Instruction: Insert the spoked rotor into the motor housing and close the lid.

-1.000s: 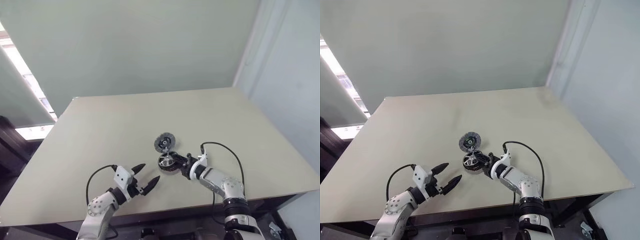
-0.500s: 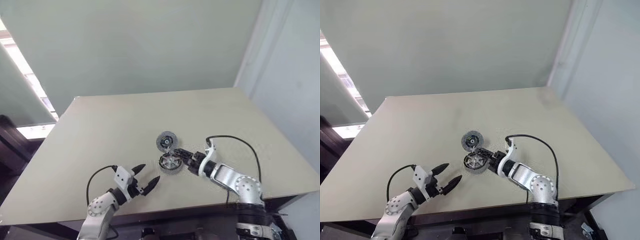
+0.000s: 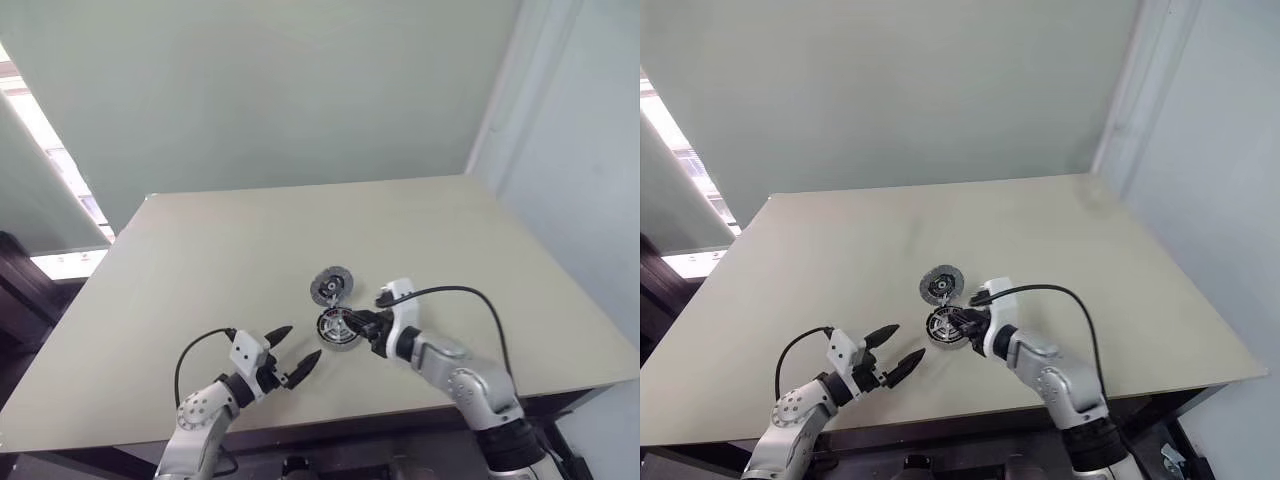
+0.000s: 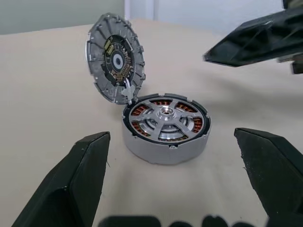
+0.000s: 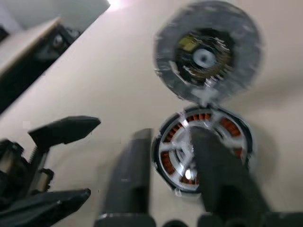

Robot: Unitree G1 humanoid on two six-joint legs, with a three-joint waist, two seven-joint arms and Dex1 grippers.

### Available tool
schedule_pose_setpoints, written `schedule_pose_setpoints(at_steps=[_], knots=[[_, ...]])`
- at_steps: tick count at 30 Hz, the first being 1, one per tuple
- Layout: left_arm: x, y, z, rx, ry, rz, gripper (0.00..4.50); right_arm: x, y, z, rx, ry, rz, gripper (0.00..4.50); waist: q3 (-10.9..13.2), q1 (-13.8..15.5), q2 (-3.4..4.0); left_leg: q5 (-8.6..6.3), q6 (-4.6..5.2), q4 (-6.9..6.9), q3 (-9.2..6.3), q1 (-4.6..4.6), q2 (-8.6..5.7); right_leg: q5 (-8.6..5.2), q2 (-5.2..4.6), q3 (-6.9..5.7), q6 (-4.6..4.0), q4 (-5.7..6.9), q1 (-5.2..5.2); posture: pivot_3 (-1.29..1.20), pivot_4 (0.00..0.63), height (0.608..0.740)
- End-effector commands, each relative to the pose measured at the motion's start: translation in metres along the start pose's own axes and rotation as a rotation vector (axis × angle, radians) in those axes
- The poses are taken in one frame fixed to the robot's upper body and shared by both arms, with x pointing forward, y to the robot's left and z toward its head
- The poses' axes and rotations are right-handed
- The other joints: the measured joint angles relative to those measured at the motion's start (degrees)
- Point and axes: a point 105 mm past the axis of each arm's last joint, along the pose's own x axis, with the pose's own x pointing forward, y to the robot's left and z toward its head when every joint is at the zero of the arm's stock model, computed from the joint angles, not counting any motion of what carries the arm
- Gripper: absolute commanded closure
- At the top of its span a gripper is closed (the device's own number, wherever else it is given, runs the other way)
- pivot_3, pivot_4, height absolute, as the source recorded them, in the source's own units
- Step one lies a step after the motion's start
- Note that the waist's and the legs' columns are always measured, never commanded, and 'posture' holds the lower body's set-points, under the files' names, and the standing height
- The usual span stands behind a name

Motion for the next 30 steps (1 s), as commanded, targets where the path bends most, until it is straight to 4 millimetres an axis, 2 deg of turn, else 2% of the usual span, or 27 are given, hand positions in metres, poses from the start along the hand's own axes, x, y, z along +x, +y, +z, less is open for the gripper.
schedule_pose_setpoints(at_steps=[1, 6, 10, 12, 14, 19, 22, 25, 28, 30], knots=[[0.001, 0.002, 0.009, 0.03, -0.03, -0.003, 0.0, 0.017, 0.001, 0.013, -0.125, -0.077, -0.011, 4.47, 0.0, 0.0, -0.03, 0.0, 0.0, 0.0, -0.01, 0.01, 0.0, 0.0, 0.0, -0.01, 0.0, 0.0, 0.01, 0.0, 0.0, 0.74], [-0.001, 0.003, 0.01, 0.032, -0.032, 0.006, 0.0, 0.037, -0.009, -0.013, -0.178, -0.021, -0.038, 4.47, 0.0, 0.1, -0.05, 0.0, 0.0, -0.01, -0.03, 0.02, 0.01, 0.0, 0.02, -0.01, 0.0, 0.02, 0.01, 0.0, 0.0, 0.74], [-0.003, 0.003, 0.01, 0.033, -0.032, 0.014, 0.0, 0.041, -0.017, -0.042, -0.181, 0.076, -0.043, 4.47, 0.0, 0.1, -0.05, 0.0, 0.0, -0.02, -0.03, 0.01, -0.04, 0.03, -0.03, 0.02, 0.02, 0.01, 0.01, 0.0, 0.0, 0.74], [-0.004, 0.003, 0.011, 0.033, -0.032, 0.019, 0.0, 0.04, -0.019, -0.049, -0.188, 0.09, -0.044, 4.47, 0.0, 0.0, -0.05, 0.0, 0.0, -0.01, -0.03, 0.06, -0.03, 0.02, -0.03, 0.02, 0.02, 0.02, 0.06, 0.0, 0.0, 0.74], [-0.005, 0.003, 0.011, 0.034, -0.032, 0.022, 0.0, 0.04, -0.018, -0.042, -0.173, 0.039, -0.035, 4.47, 0.0, 0.0, -0.05, 0.0, 0.0, 0.01, -0.05, 0.16, -0.01, 0.01, 0.0, 0.01, -0.01, 0.04, 0.16, 0.0, 0.0, 0.74], [-0.005, 0.003, 0.011, 0.032, -0.03, 0.027, 0.0, 0.032, -0.001, 0.007, -0.191, -0.121, 0.039, 4.47, 0.0, 0.0, -0.03, 0.01, 0.0, 0.08, -0.12, 0.17, 0.01, 0.0, 0.04, -0.01, -0.01, 0.08, 0.19, 0.0, 0.0, 0.74], [-0.005, 0.003, 0.011, 0.03, -0.031, 0.028, 0.0, 0.023, 0.011, 0.015, -0.302, -0.069, 0.114, 3.88, 0.0, 0.1, -0.04, 0.0, -0.01, 0.08, -0.11, 0.12, -0.02, 0.01, 0.01, 0.0, 0.0, 0.07, 0.14, 0.0, 0.0, 0.74], [-0.004, 0.003, 0.01, 0.029, -0.032, 0.025, 0.0, 0.012, 0.015, 0.012, -0.511, 0.016, 0.161, 2.84, 0.0, 0.2, -0.05, 0.0, 0.0, 0.06, -0.11, 0.12, -0.06, 0.01, -0.04, -0.01, 0.0, 0.04, 0.15, 0.0, 0.0, 0.74], [-0.003, 0.002, 0.01, 0.028, -0.032, 0.023, 0.0, 0.0, 0.012, -0.004, -0.698, 0.156, 0.213, 1.73, 0.0, 0.2, -0.05, 0.0, -0.01, 0.07, -0.11, 0.12, -0.06, 0.0, -0.05, -0.03, -0.01, 0.04, 0.15, 0.0, 0.0, 0.74], [-0.003, 0.002, 0.009, 0.027, -0.031, 0.021, 0.0, -0.007, 0.01, -0.012, -0.758, 0.219, 0.25, 1.04, 0.0, 0.2, -0.06, 0.0, -0.01, 0.09, -0.1, 0.12, -0.06, 0.0, -0.05, -0.04, -0.01, 0.04, 0.16, 0.0, 0.0, 0.74]])
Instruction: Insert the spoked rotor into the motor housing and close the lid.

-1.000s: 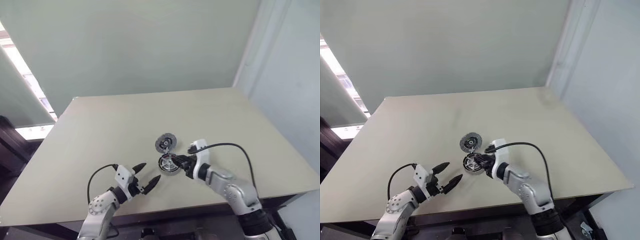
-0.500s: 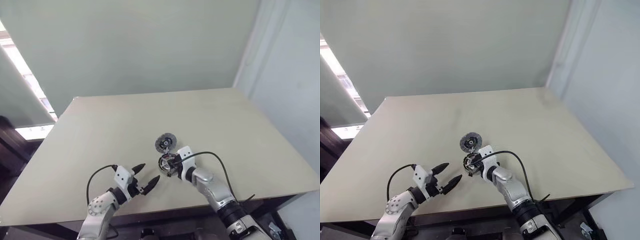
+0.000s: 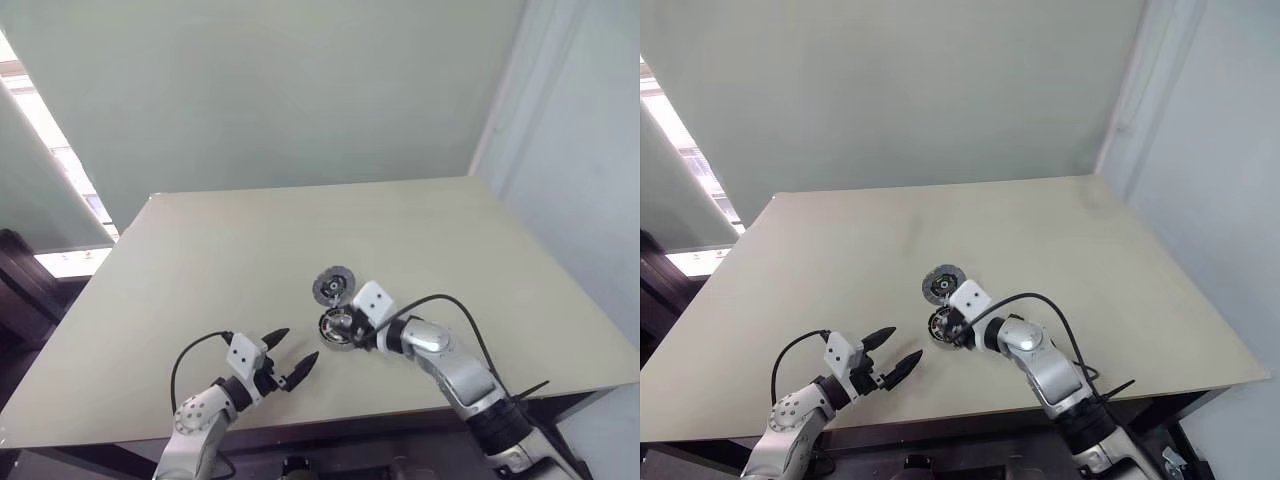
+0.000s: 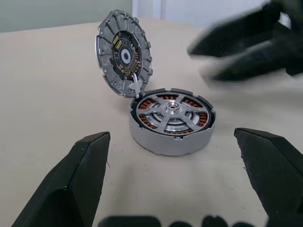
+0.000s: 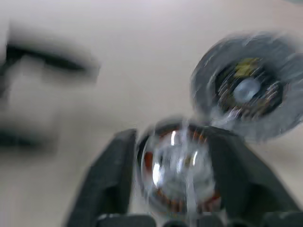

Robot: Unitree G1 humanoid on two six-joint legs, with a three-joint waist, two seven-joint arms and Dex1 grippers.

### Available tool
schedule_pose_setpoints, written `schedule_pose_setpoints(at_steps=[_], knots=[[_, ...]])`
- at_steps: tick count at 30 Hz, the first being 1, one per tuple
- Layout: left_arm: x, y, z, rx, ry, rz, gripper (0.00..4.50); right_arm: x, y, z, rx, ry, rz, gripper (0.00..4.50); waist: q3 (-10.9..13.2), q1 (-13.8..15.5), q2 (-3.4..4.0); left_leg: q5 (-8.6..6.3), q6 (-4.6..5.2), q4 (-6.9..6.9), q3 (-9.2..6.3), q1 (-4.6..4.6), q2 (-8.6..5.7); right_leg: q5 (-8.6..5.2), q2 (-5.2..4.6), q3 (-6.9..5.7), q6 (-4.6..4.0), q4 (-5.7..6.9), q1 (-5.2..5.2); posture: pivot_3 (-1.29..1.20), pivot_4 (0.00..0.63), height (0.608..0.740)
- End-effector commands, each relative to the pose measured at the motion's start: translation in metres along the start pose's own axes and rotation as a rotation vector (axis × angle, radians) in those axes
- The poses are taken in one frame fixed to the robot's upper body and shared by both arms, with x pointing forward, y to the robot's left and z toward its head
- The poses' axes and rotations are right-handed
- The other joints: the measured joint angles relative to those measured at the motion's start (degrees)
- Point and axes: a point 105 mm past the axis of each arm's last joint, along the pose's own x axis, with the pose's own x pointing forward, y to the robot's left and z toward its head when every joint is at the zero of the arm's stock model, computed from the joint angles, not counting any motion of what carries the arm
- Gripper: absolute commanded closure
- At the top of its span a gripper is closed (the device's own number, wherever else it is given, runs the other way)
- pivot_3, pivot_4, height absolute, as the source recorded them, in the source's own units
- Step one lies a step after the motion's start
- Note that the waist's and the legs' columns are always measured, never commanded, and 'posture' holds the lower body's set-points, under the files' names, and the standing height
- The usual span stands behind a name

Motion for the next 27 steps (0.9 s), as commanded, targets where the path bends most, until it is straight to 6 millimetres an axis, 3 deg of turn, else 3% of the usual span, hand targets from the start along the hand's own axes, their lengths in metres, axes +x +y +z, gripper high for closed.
schedule_pose_setpoints(at_steps=[1, 10, 27], knots=[[0.003, 0.002, 0.013, 0.034, -0.044, -0.008, 0.0, -0.007, 0.008, 0.01, -0.15, 0.031, 0.087, 1.04, 0.0, 0.0, -0.01, 0.0, 0.0, 0.01, 0.0, 0.0, 0.0, 0.0, 0.0, 0.0, 0.0, 0.0, 0.0, 0.0, 0.0, 0.74], [-0.001, 0.003, 0.006, 0.069, 0.009, -0.038, 0.0, -0.005, 0.006, -0.011, -0.341, 0.148, 0.16, 1.04, 0.0, 0.0, -0.08, 0.0, 0.0, 0.04, 0.01, 0.01, 0.02, 0.0, 0.02, -0.04, 0.01, 0.01, 0.01, 0.0, 0.0, 0.74], [0.0, 0.001, 0.009, 0.054, -0.008, -0.023, 0.0, 0.017, 0.005, -0.032, -0.436, 0.246, 0.218, 1.04, 0.0, 0.0, -0.15, 0.0, 0.0, 0.1, -0.02, 0.04, 0.0, 0.01, -0.01, -0.04, 0.02, 0.03, 0.07, 0.0, 0.0, 0.74]])
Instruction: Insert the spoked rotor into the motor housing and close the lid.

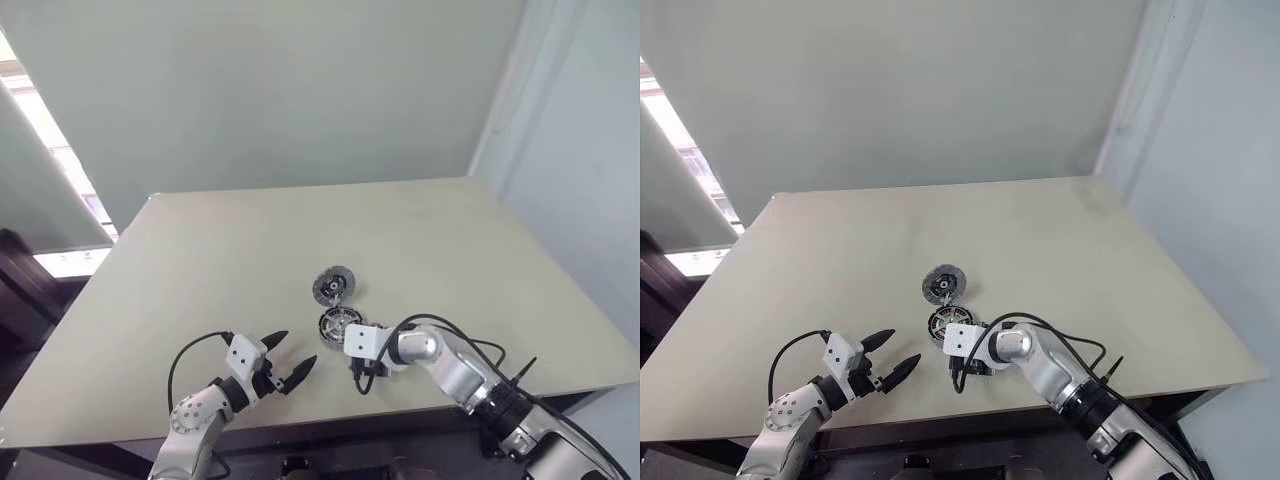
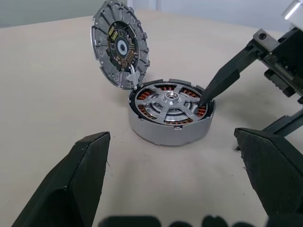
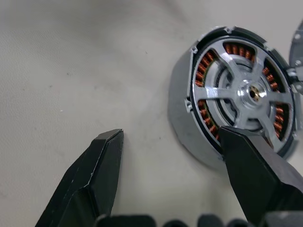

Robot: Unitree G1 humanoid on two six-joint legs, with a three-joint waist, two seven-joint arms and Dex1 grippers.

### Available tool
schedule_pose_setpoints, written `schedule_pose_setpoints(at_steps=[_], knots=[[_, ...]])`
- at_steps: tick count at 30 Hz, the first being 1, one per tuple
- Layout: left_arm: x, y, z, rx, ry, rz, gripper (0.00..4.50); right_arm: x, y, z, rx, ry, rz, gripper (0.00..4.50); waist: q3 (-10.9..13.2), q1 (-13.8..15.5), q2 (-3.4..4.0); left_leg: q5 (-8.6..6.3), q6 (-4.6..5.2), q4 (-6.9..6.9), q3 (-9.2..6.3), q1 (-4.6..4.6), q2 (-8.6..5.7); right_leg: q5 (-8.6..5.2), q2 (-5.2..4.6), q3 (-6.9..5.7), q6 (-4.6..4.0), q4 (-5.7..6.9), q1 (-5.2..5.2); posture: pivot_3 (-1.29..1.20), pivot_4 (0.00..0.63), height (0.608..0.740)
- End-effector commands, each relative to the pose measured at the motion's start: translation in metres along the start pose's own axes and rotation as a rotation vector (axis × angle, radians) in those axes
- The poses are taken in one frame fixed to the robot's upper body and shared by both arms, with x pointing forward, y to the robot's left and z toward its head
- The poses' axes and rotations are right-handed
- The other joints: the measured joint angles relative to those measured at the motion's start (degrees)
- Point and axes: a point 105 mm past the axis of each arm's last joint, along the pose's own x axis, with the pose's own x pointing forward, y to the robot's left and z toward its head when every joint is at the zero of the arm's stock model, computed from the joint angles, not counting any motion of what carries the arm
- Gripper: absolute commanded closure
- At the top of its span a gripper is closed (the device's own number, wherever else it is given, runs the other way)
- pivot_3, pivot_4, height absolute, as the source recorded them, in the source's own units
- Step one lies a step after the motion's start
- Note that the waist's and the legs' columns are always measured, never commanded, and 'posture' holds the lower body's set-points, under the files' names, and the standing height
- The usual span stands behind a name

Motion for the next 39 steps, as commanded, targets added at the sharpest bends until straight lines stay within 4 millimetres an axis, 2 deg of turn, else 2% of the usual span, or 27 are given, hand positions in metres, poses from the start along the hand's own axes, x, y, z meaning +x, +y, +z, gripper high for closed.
schedule_pose_setpoints(at_steps=[1, 4, 9, 12, 18, 24, 32, 39], knots=[[0.002, -0.001, 0.013, 0.032, -0.043, -0.005, 0.0, 0.001, -0.005, 0.003, -0.062, 0.009, 0.008, 1.04, 0.0, 0.0, -0.02, 0.0, 0.0, 0.0, 0.0, 0.01, 0.0, 0.0, 0.0, 0.0, 0.0, 0.0, 0.01, 0.0, 0.0, 0.74], [0.003, -0.002, 0.013, 0.03, -0.045, -0.005, 0.0, 0.002, -0.004, 0.002, -0.092, 0.022, 0.031, 1.62, 0.0, 0.0, -0.01, 0.0, 0.0, 0.01, 0.0, 0.08, 0.01, 0.0, 0.01, 0.0, -0.01, 0.02, 0.06, 0.0, 0.0, 0.74], [0.003, -0.003, 0.013, 0.027, -0.049, -0.004, 0.0, 0.004, -0.005, 0.0, -0.14, 0.049, 0.059, 3.41, 0.0, 0.0, -0.02, 0.0, 0.0, 0.01, -0.01, 0.11, 0.01, 0.0, 0.02, -0.01, 0.0, 0.03, 0.11, 0.0, 0.0, 0.74], [0.004, -0.003, 0.014, 0.026, -0.051, -0.003, 0.0, 0.005, -0.006, -0.001, -0.164, 0.07, 0.075, 4.31, -0.1, -0.1, -0.07, 0.0, 0.0, -0.02, 0.0, 0.12, 0.01, 0.0, 0.01, 0.0, 0.0, 0.02, 0.1, 0.0, 0.0, 0.74], [0.005, -0.003, 0.014, 0.024, -0.057, 0.001, 0.0, 0.005, -0.011, 0.001, -0.202, 0.087, 0.094, 4.41, -0.1, -0.1, -0.06, 0.0, 0.0, 0.02, 0.0, 0.28, 0.01, 0.0, 0.02, 0.0, -0.01, 0.05, 0.24, 0.0, 0.0, 0.74], [0.004, -0.003, 0.013, 0.022, -0.061, 0.011, 0.0, 0.004, -0.018, 0.018, -0.16, 0.024, 0.082, 4.41, -0.1, -0.1, -0.06, 0.0, 0.0, -0.02, 0.0, 0.33, 0.03, 0.0, 0.03, 0.0, -0.01, 0.05, 0.25, 0.0, 0.0, 0.74], [-0.007, 0.006, 0.016, 0.017, -0.074, 0.034, 0.0, -0.006, -0.002, 0.042, 0.117, -0.066, 0.169, 4.41, -0.1, 0.0, -0.06, 0.0, -0.01, -0.1, -0.01, 0.28, 0.02, 0.02, 0.01, 0.01, 0.01, 0.04, 0.17, 0.0, 0.0, 0.74], [-0.022, 0.014, 0.017, 0.008, -0.061, 0.044, 0.0, -0.014, 0.005, 0.063, 0.365, -0.105, 0.162, 4.41, 0.0, 0.0, -0.04, -0.01, -0.02, -0.14, -0.05, 0.11, 0.04, 0.02, 0.01, -0.04, 0.02, 0.05, -0.01, 0.0, 0.0, 0.74]])
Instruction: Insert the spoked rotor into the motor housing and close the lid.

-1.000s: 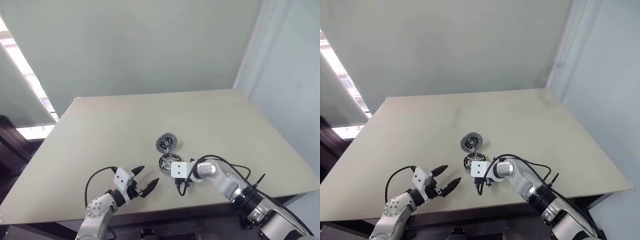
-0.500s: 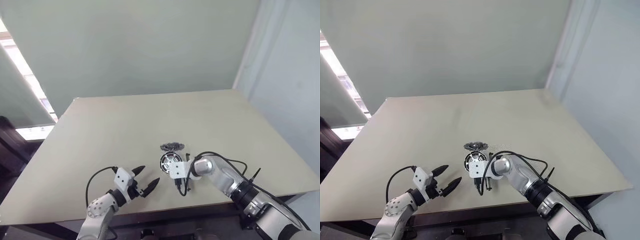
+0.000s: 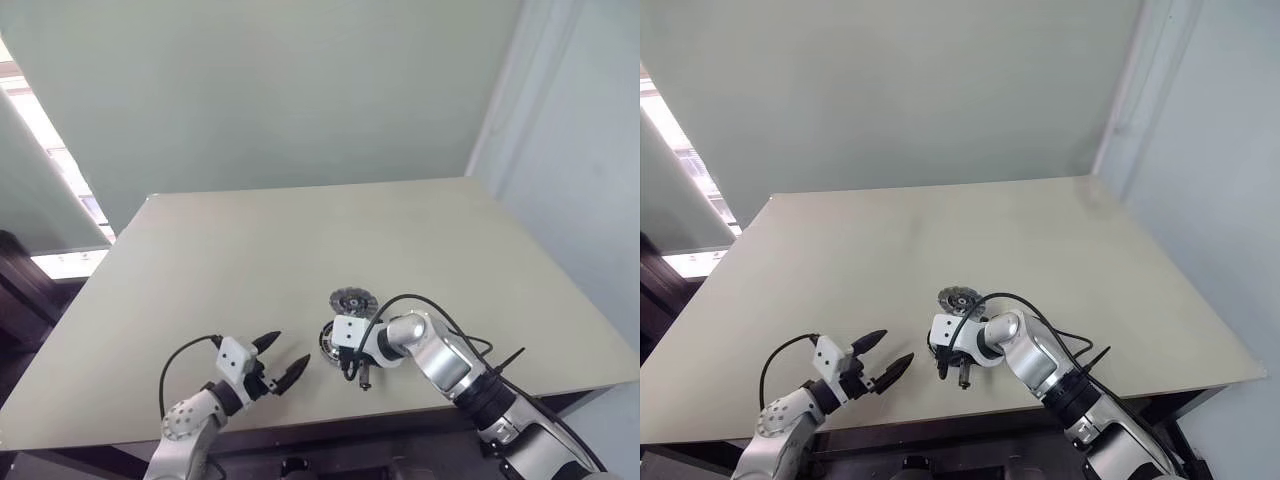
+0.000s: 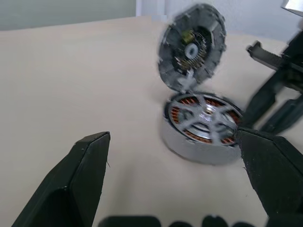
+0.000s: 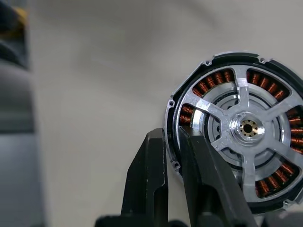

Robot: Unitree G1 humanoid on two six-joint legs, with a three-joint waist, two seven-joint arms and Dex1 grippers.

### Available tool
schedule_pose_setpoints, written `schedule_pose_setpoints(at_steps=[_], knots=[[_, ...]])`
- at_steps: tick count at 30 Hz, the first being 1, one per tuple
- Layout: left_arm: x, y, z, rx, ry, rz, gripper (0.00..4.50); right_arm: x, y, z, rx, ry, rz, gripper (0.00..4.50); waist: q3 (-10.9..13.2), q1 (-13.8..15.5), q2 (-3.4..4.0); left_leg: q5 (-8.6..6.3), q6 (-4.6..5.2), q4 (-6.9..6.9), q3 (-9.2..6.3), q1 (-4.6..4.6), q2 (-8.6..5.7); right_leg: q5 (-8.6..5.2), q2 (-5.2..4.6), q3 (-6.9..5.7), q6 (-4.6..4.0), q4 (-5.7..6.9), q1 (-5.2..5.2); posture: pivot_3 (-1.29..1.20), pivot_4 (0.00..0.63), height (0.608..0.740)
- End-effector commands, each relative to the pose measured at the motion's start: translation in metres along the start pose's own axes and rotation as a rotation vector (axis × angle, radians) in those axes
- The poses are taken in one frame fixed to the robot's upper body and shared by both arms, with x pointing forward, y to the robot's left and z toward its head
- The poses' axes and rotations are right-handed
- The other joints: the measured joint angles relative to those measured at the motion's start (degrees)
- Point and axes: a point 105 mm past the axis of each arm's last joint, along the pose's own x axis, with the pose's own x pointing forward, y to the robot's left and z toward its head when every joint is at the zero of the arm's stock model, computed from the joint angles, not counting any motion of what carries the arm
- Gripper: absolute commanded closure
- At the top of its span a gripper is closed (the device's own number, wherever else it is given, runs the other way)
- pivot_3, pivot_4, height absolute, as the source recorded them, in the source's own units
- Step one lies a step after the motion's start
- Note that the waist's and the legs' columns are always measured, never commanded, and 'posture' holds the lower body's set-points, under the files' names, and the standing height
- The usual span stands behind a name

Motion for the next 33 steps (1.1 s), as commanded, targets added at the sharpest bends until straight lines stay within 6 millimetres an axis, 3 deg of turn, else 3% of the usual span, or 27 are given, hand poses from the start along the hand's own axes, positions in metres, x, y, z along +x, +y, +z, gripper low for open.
schedule_pose_setpoints(at_steps=[1, 5, 12, 23, 33], knots=[[-0.006, 0.006, 0.018, 0.03, -0.052, 0.009, 0.0, -0.011, 0.002, 0.034, 0.084, -0.112, -0.051, 4.41, 0.0, 0.0, 0.01, 0.0, 0.0, 0.02, 0.0, -0.06, 0.0, 0.0, 0.0, 0.0, 0.0, 0.01, -0.07, 0.0, 0.0, 0.74], [-0.016, 0.01, 0.024, -0.024, -0.077, 0.041, 0.0, -0.01, 0.007, 0.047, 0.245, -0.15, -0.106, 4.41, 0.0, 0.0, 0.0, 0.0, -0.01, 0.04, -0.01, -0.16, -0.01, 0.05, -0.03, 0.01, 0.09, 0.02, -0.16, 0.0, 0.0, 0.74], [-0.037, 0.0, 0.016, -0.109, 0.022, 0.01, 0.0, -0.001, 0.006, 0.061, 0.434, -0.18, -0.216, 4.41, 0.0, 0.0, 0.02, -0.01, -0.02, 0.0, 0.03, -0.28, 0.0, 0.05, -0.04, 0.02, 0.08, 0.06, -0.36, 0.0, 0.0, 0.74], [-0.038, -0.004, 0.016, -0.121, 0.015, 0.026, 0.0, 0.017, 0.004, 0.059, 0.571, -0.16, -0.355, 4.41, 0.0, 0.0, 0.01, 0.0, -0.03, 0.04, 0.04, -0.32, -0.03, -0.02, -0.09, 0.01, -0.02, 0.05, -0.41, 0.0, 0.0, 0.74], [-0.033, -0.002, 0.018, -0.087, 0.015, 0.018, 0.0, 0.026, 0.007, 0.059, 0.615, -0.144, -0.321, 4.41, 0.0, 0.0, 0.01, 0.0, -0.02, 0.12, 0.04, -0.31, -0.04, -0.02, -0.1, 0.01, -0.03, 0.05, -0.34, 0.0, 0.0, 0.74]])
